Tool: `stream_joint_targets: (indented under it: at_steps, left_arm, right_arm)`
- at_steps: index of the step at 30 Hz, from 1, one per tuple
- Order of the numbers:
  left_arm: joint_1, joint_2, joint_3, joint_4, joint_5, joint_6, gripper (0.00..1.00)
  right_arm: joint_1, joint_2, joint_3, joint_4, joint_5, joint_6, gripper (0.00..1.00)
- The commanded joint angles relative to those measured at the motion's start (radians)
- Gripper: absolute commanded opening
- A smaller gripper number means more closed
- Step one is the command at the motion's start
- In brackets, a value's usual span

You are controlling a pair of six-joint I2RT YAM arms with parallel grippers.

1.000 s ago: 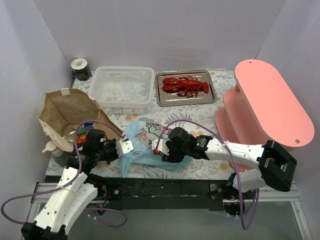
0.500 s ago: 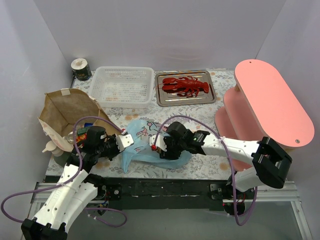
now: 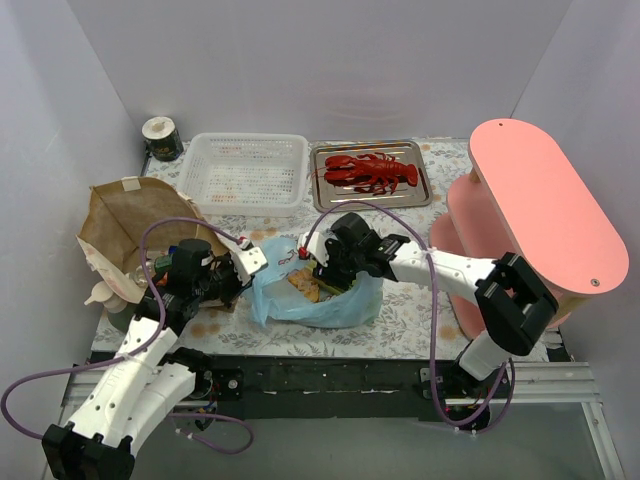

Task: Untie the knot of the grocery bags and take out the mixed food

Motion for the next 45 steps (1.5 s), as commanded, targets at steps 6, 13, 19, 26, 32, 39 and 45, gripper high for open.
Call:
stream_joint_targets:
  at_steps: [6, 13, 19, 26, 32, 39, 45]
  left_arm:
    - [-0.001, 0.023, 0.047, 0.054, 0.055, -0.054, 0.00]
    - [-0.001, 0.017, 0.043, 0.052, 0.046, -0.069, 0.00]
    - [0.000, 0.008, 0.026, 0.067, 0.034, -0.086, 0.00]
    - [0.003, 0.017, -0.011, 0.153, -0.052, -0.135, 0.00]
    - [0.010, 0.069, -0.006, 0.227, -0.205, -0.221, 0.00]
    - [0.026, 0.100, 0.033, 0.301, -0.155, -0.302, 0.00]
    - [0.025, 0.107, 0.066, 0.255, -0.020, -0.328, 0.04]
  right_arm:
    - [-0.022, 0.145, 0.076, 0.088, 0.057, 0.015, 0.55]
    - [-0.043, 0.205, 0.012, 0.142, 0.132, -0.022, 0.80]
    - [-0.054, 0.178, 0.009, 0.087, 0.053, -0.098, 0.33]
    - [-0.066, 0.054, 0.059, -0.041, 0.042, -0.164, 0.01]
    - [-0.104, -0.054, 0.102, -0.192, 0.029, -0.166, 0.01]
    - [-0.117, -0.077, 0.099, -0.217, -0.073, -0.157, 0.01]
    - [-0.100, 0.058, 0.180, -0.116, -0.121, -0.057, 0.21]
